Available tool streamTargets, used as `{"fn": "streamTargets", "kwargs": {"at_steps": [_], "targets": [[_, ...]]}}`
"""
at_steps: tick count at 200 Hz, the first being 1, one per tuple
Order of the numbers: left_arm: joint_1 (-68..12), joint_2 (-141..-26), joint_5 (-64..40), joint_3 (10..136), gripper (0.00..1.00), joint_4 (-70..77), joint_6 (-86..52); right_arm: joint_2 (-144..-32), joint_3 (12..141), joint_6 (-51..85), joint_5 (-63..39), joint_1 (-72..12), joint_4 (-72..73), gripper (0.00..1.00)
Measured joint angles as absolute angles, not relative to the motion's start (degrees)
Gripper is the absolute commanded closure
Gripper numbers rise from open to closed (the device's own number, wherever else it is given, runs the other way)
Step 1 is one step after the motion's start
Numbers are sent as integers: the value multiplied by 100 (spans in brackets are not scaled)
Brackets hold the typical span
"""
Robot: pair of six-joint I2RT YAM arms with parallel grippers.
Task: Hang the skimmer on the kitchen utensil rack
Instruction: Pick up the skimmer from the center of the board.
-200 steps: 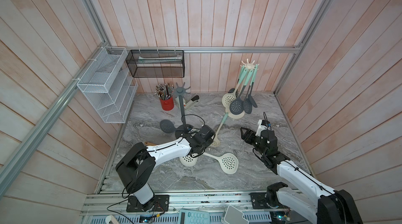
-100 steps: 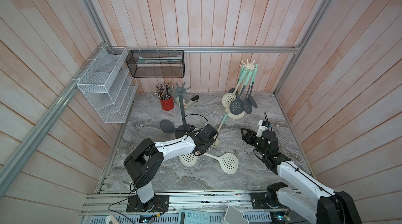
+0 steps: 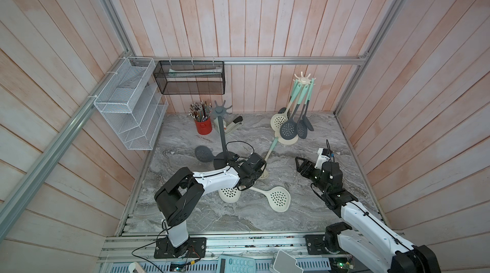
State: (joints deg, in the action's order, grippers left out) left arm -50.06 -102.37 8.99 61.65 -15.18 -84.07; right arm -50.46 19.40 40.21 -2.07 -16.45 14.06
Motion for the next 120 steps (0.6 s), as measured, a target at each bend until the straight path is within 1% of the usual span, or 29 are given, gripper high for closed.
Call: {"fn": "streamTargets", "kwargs": {"at_steps": [36, 47, 61, 69, 83, 96, 120], "targets": [[-5006, -10237, 910, 6128, 80, -1428, -8270, -4827, 1938, 4204, -224, -1640, 1308, 29], [-5006, -10237, 923, 6108, 81, -1382, -8239, -4762, 1940, 4233, -231, -1640, 1271, 29], [-5006, -10232, 928, 6058, 86, -1334, -8202, -4665, 1940, 4281, -228, -1640, 1212, 29], [-5006, -10230, 945, 6023, 88, -1310, -8165, -4595, 1940, 4329, -228, -1638, 1184, 29], [-5004, -10208, 945, 5964, 95, -1291, -8079, -4475, 1940, 4390, -226, -1634, 1166, 29], [-5004, -10175, 950, 5905, 100, -1306, -7977, -4362, 1940, 4475, -220, -1634, 1149, 30], [-5004, -10071, 937, 5881, 100, -1328, -7723, -4156, 1940, 4657, -139, -1634, 1096, 30]]}}
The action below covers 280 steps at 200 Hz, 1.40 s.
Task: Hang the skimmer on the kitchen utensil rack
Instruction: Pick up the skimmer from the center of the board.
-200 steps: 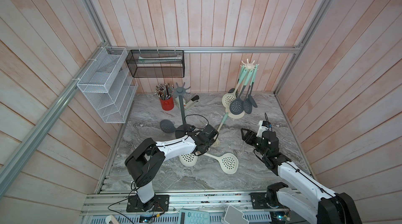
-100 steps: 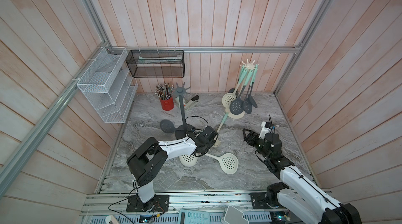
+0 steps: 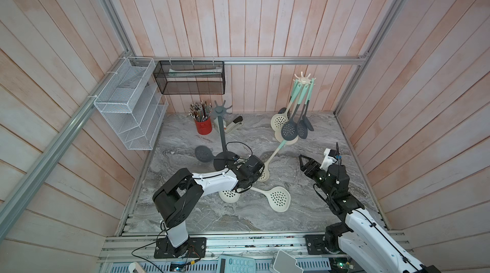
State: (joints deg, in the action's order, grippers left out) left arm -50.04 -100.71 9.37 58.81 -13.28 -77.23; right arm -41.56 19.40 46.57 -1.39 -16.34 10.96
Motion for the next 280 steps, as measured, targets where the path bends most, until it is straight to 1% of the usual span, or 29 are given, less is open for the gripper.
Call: {"fn": "streamTargets", "kwargs": {"at_steps": [57, 150, 194, 280], "targets": [[-4960, -9668, 895, 5870, 100, -1444, -7046, -3691, 1940, 5081, 128, -1629, 974, 30], [-4904, -9970, 403, 6278, 100, -2080, -5811, -3542, 1850, 5577, 309, -1629, 893, 30], [-4904, -9841, 252, 6276, 100, -2023, -5675, -3404, 1662, 5430, 403, -1627, 904, 30], [-4995, -9045, -126, 5837, 100, -1559, -5815, -3531, 1481, 5026, 370, -1601, 1280, 30]]}}
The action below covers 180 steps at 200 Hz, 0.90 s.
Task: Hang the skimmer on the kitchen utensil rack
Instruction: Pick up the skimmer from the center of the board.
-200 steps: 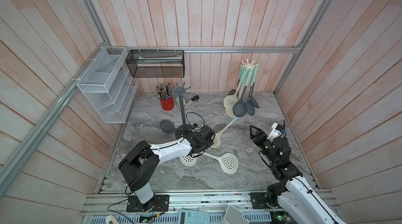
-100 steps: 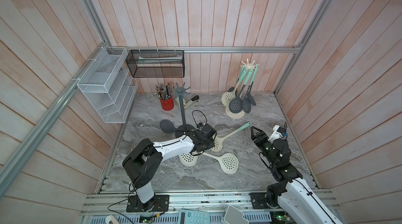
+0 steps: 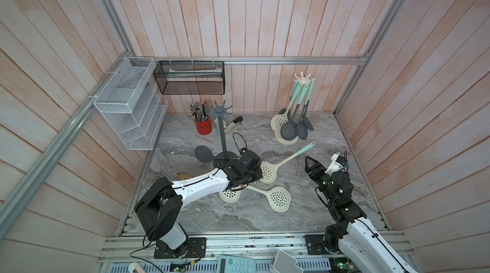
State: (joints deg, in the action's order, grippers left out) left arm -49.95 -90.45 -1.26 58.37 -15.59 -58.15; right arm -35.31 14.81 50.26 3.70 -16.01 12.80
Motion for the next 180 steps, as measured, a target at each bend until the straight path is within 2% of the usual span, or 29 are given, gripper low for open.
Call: {"fn": "streamTargets", "kwargs": {"at_steps": [94, 180], "targets": [[-5022, -8385, -405, 5127, 100, -1323, -5859, -3553, 1367, 4939, 239, -1601, 1728, 30], [-5030, -8162, -694, 4884, 100, -1105, -5819, -4248, 1203, 5096, -593, -1603, 2827, 33]]}}
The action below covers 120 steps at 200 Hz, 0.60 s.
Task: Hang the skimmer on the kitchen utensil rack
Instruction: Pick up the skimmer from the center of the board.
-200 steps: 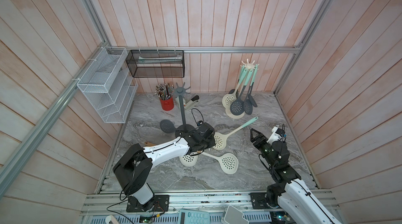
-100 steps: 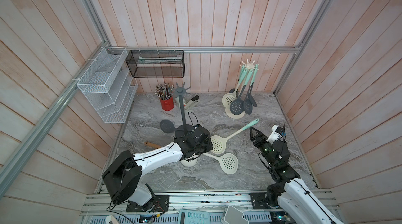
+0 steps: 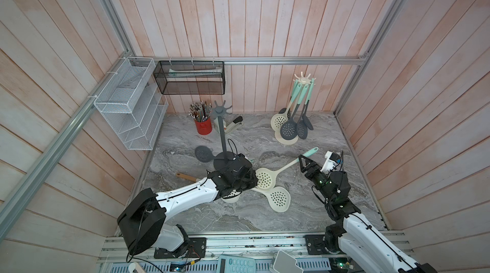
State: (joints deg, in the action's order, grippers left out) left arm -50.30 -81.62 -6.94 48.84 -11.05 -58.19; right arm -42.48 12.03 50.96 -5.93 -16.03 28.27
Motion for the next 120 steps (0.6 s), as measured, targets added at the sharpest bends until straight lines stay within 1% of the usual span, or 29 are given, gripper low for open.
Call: {"fn": "streamTargets", "kwargs": {"at_steps": [7, 32, 41, 74, 101, 112, 120], "targets": [[-5030, -8162, -718, 4884, 100, -1096, -5806, -4287, 1203, 5103, -642, -1603, 2906, 34], [-5033, -8162, -786, 4884, 100, -1063, -5784, -4429, 1205, 5098, -720, -1603, 3162, 46], [-5033, -8162, -819, 4884, 100, -1055, -5776, -4501, 1208, 5098, -746, -1603, 3269, 55], [-5033, -8154, -880, 4884, 100, -1020, -5736, -4757, 1236, 5105, -847, -1603, 3553, 84], [-5041, -8141, -875, 4836, 94, -965, -5725, -4783, 1396, 5301, -1100, -1671, 3874, 95], [-5041, -8097, -871, 4825, 88, -886, -5714, -4786, 1474, 5262, -1138, -1673, 3903, 100], [-5035, -8051, -867, 4816, 83, -854, -5669, -4786, 1514, 5229, -1153, -1673, 3896, 100]]}}
